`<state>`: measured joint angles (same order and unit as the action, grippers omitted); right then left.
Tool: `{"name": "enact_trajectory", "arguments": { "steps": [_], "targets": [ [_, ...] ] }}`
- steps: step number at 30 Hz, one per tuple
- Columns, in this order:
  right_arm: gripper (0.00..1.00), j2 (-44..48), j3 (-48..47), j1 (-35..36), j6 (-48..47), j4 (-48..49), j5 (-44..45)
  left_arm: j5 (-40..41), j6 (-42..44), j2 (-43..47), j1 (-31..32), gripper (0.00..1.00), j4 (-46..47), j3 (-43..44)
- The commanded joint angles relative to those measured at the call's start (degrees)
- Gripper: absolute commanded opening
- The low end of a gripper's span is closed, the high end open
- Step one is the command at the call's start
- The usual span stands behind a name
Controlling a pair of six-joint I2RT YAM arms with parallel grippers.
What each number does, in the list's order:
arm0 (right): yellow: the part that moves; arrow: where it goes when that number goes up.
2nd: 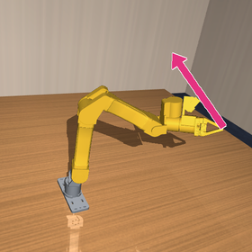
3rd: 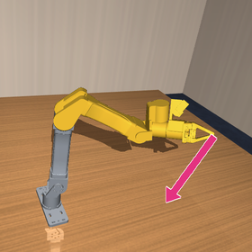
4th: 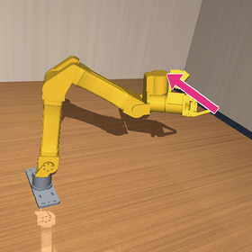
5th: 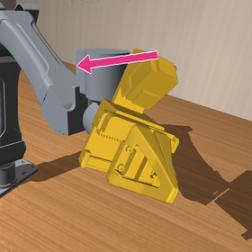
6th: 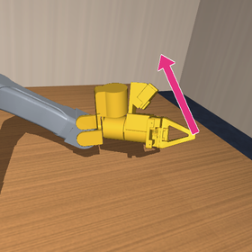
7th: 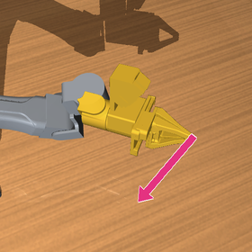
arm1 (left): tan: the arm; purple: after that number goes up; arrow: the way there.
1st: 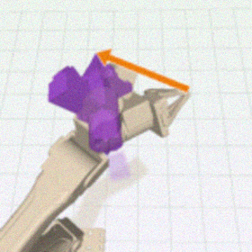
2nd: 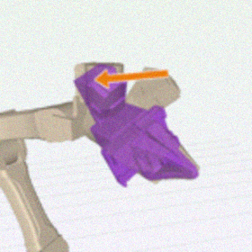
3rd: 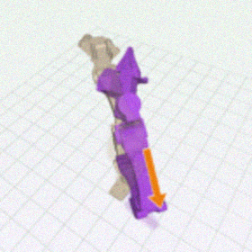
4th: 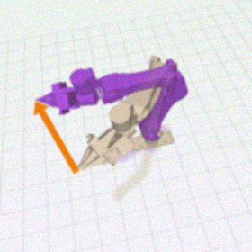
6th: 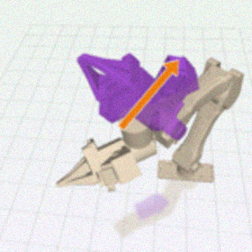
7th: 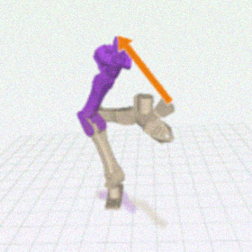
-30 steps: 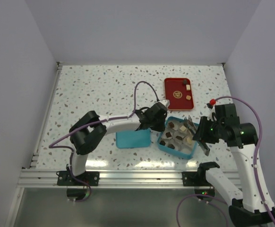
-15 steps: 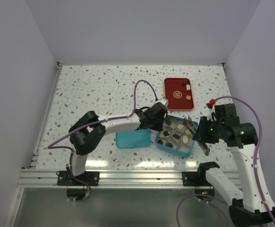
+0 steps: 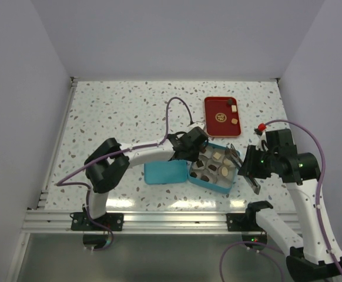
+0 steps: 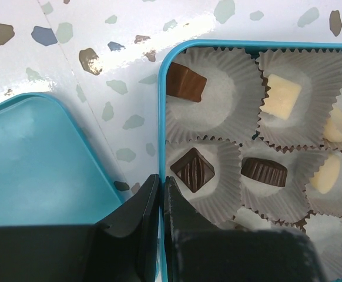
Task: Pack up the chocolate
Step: Adjust the packing box at the center of the board.
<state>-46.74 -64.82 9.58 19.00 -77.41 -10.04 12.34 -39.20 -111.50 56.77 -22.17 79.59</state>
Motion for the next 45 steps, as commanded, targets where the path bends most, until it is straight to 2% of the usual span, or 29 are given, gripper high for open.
{"name": "enact_trajectory", "arguments": {
  "steps": [1,24,40,44,45],
  "targets": [
    [0.23,0.7,-1.2,0.5,-1.0,-10.4,-1.2,3.0,0.6,2.3,0.0,0.0,-4.5,1.5],
    [0.24,1.2,-0.6,2.4,-1.3,-10.3,-2.1,8.9,-1.4,4.7,-2.5,0.0,-8.7,1.6],
    [0.21,-0.7,2.1,5.9,-3.4,-10.2,-6.3,8.4,-1.2,4.5,-4.6,0.0,-6.9,1.9],
    [0.21,-1.1,2.8,7.0,-3.4,-10.8,-6.9,8.3,-0.8,4.7,-4.6,0.18,-6.2,2.0],
    [0.21,-1.2,2.8,7.2,-3.4,-11.4,-6.9,8.4,-0.6,4.7,-4.6,0.26,-6.2,2.1]
  ]
}}
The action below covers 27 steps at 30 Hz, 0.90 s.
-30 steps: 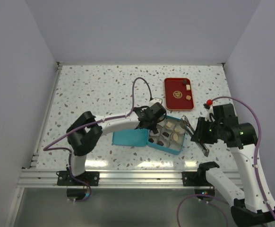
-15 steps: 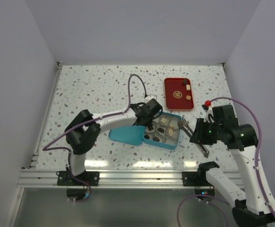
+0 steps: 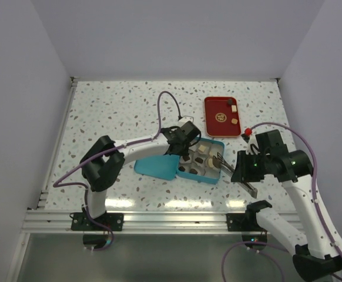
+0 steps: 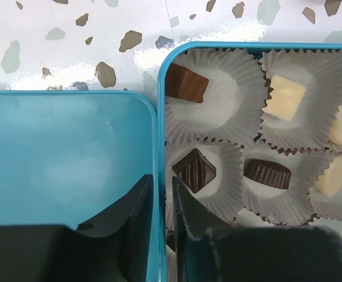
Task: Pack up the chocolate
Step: Adjust the packing box at the center of the board, then place the fake chocolate in the packing box.
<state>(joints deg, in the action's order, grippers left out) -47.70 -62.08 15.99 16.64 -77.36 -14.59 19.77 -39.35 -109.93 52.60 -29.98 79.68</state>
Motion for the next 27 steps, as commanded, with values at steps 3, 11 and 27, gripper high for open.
{"name": "enact_trajectory", "arguments": {
  "steps": [3,11,27],
  "targets": [
    [0.21,-0.4,0.4,1.8,-1.1,-12.3,-2.7,0.5,-0.2,3.3,-0.4,0.33,1.6,2.2],
    [0.21,-1.4,1.0,4.7,-0.8,-13.0,-2.1,-0.7,1.2,6.4,-0.3,0.71,4.6,0.0],
    [0.23,-2.9,1.7,9.2,2.2,-13.2,2.0,-0.5,6.0,14.6,-7.1,1.0,9.8,-4.4]
  ]
}}
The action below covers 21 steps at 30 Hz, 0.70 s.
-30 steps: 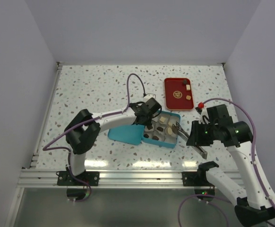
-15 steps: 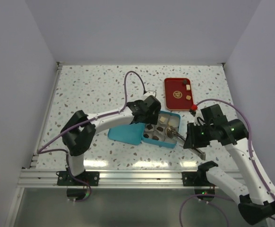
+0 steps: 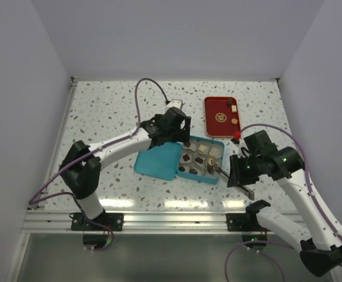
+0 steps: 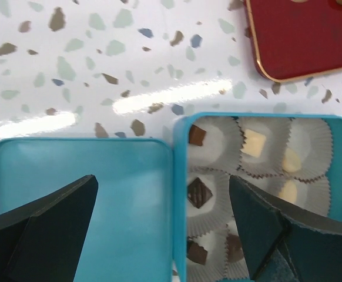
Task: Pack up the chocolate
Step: Place the fake chocolate in the packing box.
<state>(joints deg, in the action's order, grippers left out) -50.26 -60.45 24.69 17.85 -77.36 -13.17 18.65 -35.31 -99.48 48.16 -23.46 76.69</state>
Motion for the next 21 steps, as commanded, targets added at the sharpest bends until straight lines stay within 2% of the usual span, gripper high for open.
{"name": "enact_trajectory", "arguments": {
  "steps": [1,9,21],
  "targets": [
    [0.24,-0.5,0.0,0.7,1.0,-13.3,0.7,1.3,2.2,4.4,-3.0,1.0,3.2,-2.0],
    [0.35,-0.9,-0.6,0.9,1.3,-13.2,1.7,0.6,2.2,3.9,-4.0,1.0,3.7,-2.9],
    [0.38,-0.9,-1.0,0.9,1.7,-13.1,2.7,-0.4,1.9,2.6,-4.0,1.0,3.9,-3.3]
  ]
}}
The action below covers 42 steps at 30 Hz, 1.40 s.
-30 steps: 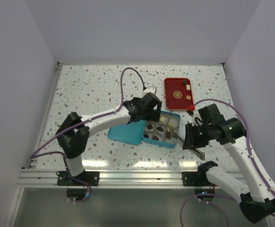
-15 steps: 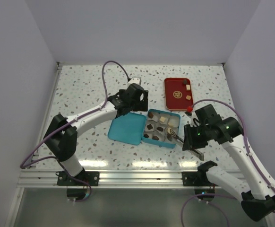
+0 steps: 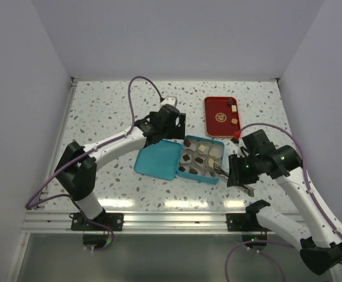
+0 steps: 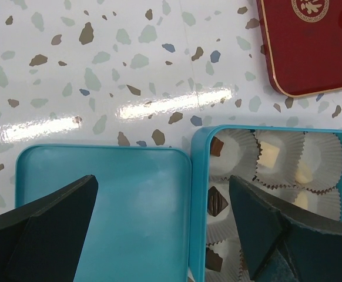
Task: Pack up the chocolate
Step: Place the fake chocolate in the packing box, then place the clamp at the center of the board.
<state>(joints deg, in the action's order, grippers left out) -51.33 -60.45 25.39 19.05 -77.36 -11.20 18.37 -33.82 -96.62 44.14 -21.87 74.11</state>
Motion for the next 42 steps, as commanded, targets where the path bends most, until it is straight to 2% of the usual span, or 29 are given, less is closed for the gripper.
{"name": "enact_trajectory", "arguments": {
  "steps": [1,9,21,33,42],
  "targets": [
    [0.38,0.0,-1.1,0.3,0.5,-13.1,1.0,-0.2,0.4,-0.3,0.1,1.0,2.4,-0.7],
    [0.38,-0.6,-0.2,0.2,1.0,-10.2,0.2,-0.3,0.5,-0.7,0.1,1.0,2.2,-0.9],
    [0.32,-3.8,-6.3,0.2,4.2,-0.9,-0.9,0.3,2.2,-0.4,-0.6,1.0,1.5,0.5],
    [0.34,-16.6,-17.2,0.0,0.8,9.5,6.6,-2.6,5.1,3.7,-8.5,1.0,3.1,-1.3],
    [0.33,-27.1,-20.1,-3.7,0.2,27.3,8.8,-5.4,6.8,7.4,-14.9,1.0,6.6,-5.8]
  ]
}}
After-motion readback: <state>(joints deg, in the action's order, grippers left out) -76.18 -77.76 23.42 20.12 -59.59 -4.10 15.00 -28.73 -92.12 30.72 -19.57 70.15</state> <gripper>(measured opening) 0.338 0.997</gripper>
